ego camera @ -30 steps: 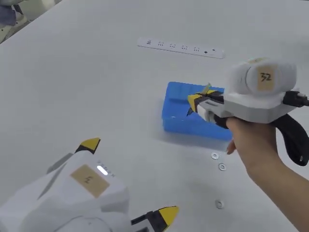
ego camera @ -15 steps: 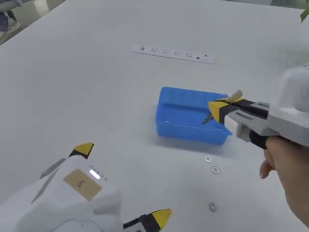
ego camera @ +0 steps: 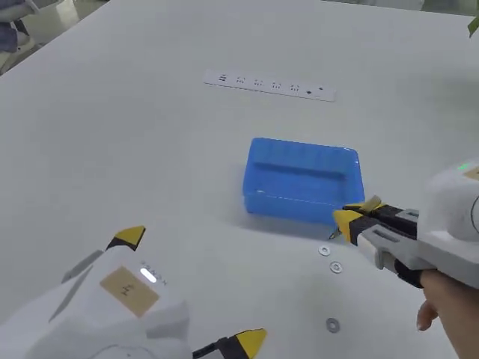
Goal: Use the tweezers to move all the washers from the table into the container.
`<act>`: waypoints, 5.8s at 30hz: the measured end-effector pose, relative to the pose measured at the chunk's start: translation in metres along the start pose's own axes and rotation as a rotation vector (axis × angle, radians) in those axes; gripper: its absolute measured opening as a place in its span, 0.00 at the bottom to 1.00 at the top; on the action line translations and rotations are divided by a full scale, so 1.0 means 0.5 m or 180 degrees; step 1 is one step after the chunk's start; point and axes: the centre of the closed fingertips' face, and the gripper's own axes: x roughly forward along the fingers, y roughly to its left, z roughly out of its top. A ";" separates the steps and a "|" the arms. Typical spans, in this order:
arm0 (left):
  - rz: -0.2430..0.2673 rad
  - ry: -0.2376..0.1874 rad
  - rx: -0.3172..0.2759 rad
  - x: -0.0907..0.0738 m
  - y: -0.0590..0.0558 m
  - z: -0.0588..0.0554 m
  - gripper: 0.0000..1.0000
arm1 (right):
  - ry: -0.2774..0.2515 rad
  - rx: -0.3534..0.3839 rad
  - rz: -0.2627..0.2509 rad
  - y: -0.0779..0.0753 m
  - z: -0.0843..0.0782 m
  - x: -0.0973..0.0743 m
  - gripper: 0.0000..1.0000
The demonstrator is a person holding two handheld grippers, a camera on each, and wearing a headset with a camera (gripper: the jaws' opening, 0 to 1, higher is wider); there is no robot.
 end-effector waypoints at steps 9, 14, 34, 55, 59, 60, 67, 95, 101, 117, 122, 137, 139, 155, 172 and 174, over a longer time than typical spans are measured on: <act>0.0017 0.0004 0.0005 0.000 0.002 -0.001 0.99 | 0.0101 0.0035 0.0006 -0.007 -0.017 0.013 0.04; 0.0007 0.0022 0.0018 0.001 0.001 -0.002 0.99 | 0.0153 0.0063 0.0004 -0.008 -0.026 0.013 0.03; 0.0021 0.0026 0.0026 0.001 -0.001 0.001 0.99 | 0.0321 -0.0097 -0.0063 -0.003 -0.031 0.018 0.03; 0.0044 0.0006 -0.0001 -0.002 0.002 0.003 0.99 | 0.0122 0.0140 0.0007 0.004 0.031 -0.002 0.01; 0.0042 0.0014 -0.0012 -0.002 0.003 0.002 0.99 | 0.0020 0.0154 0.0017 0.007 0.067 -0.009 0.02; 0.0038 0.0008 -0.0015 -0.002 0.002 0.002 0.99 | -0.0018 0.0119 0.0011 0.007 0.078 -0.009 0.02; 0.0019 0.0008 -0.0043 -0.001 0.004 0.000 0.99 | -0.0152 0.0035 0.0006 0.006 0.122 0.011 0.02; 0.0004 0.0041 -0.0033 0.002 0.001 -0.003 0.99 | 0.0037 0.0062 -0.0042 -0.011 0.082 0.140 0.02; 0.0010 0.0041 -0.0027 0.001 0.002 -0.002 0.99 | 0.0112 0.0048 -0.0048 -0.013 0.066 0.152 0.02; 0.0024 0.0050 -0.0017 0.001 0.003 -0.003 0.99 | -0.0107 0.0190 -0.0018 -0.013 0.112 0.101 0.03; 0.0034 0.0052 -0.0019 0.001 0.004 -0.003 0.99 | -0.0231 0.0229 -0.0036 -0.020 0.136 0.040 0.02; 0.0066 0.0043 -0.0026 0.000 0.007 -0.002 0.99 | -0.0240 0.0363 -0.0150 -0.031 0.102 -0.053 0.02; 0.0066 0.0041 -0.0027 0.000 0.007 -0.002 0.99 | -0.0209 0.0384 -0.0142 -0.028 0.093 -0.058 0.02; 0.0066 0.0043 -0.0033 -0.001 0.007 -0.003 0.99 | 0.0288 0.0363 -0.0081 -0.007 -0.034 -0.041 0.03; 0.0074 0.0050 -0.0006 0.000 0.008 -0.003 0.99 | 0.0453 0.0196 -0.0127 -0.010 -0.062 -0.025 0.03; 0.0075 0.0056 0.0002 0.000 0.008 -0.004 0.99 | 0.0448 0.0168 -0.0128 -0.009 -0.060 -0.024 0.03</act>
